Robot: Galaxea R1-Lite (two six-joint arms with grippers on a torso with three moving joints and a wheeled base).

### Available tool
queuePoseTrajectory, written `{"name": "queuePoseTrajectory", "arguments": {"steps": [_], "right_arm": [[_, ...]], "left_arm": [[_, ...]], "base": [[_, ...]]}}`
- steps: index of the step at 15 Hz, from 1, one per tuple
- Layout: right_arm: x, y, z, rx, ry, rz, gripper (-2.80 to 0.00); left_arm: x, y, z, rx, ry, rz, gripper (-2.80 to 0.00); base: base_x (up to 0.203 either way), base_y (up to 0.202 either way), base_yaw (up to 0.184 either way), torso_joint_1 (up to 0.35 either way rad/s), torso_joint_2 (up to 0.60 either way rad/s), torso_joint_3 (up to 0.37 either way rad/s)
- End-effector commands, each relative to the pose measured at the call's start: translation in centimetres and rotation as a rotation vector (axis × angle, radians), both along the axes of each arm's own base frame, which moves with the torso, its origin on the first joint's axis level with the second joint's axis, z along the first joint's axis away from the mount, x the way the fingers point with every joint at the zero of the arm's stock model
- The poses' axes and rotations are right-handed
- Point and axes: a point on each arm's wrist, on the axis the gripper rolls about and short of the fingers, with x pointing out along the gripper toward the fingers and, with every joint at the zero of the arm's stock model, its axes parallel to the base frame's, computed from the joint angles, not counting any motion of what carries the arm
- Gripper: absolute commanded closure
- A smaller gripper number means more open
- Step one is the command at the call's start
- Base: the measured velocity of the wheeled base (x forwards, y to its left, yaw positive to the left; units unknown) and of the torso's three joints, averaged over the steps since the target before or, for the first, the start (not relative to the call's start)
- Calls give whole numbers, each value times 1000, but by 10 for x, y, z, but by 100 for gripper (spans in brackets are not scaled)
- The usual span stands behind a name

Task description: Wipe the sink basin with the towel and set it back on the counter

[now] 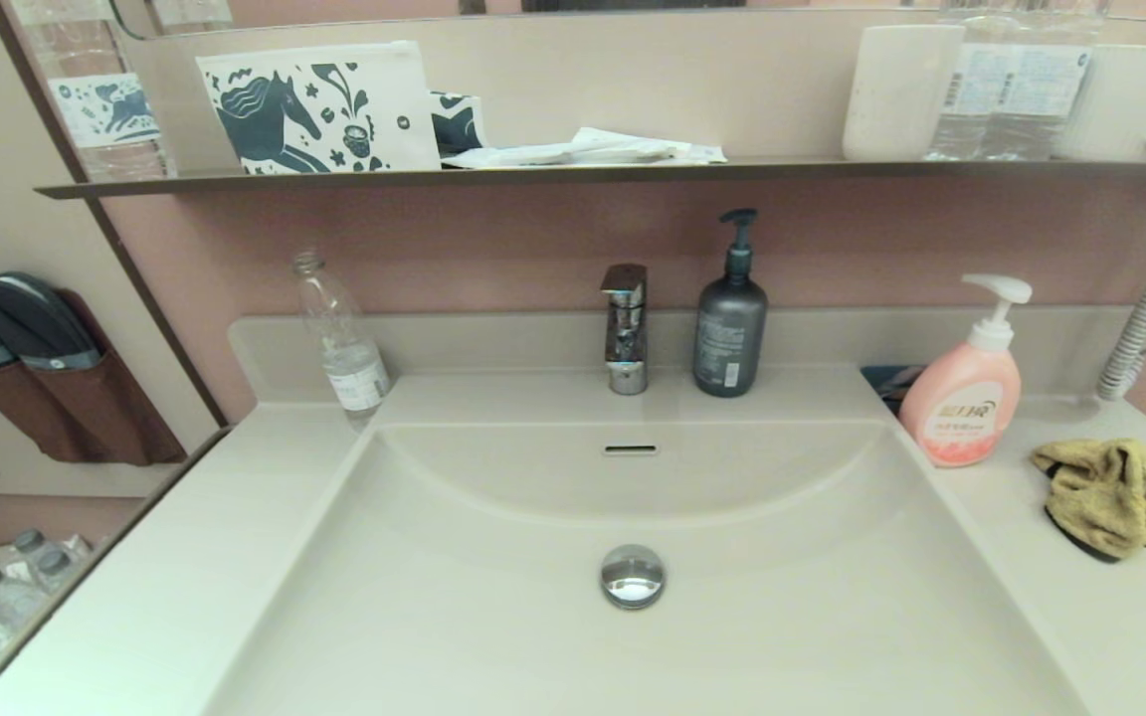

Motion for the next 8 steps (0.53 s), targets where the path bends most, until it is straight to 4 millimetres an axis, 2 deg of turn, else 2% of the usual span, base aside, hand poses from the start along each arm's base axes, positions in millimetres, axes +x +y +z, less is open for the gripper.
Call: {"name": "queuePoseTrajectory", "arguments": {"steps": [1,8], "right_arm": [[0,0,0,1,1,0,0],[0,0,0,27,-1,-3,0]], "left_arm": [[0,0,0,0,1,0,0],[0,0,0,0,1,0,0]], "base": [[0,0,0,0,0,0],[0,0,0,0,0,0]]}}
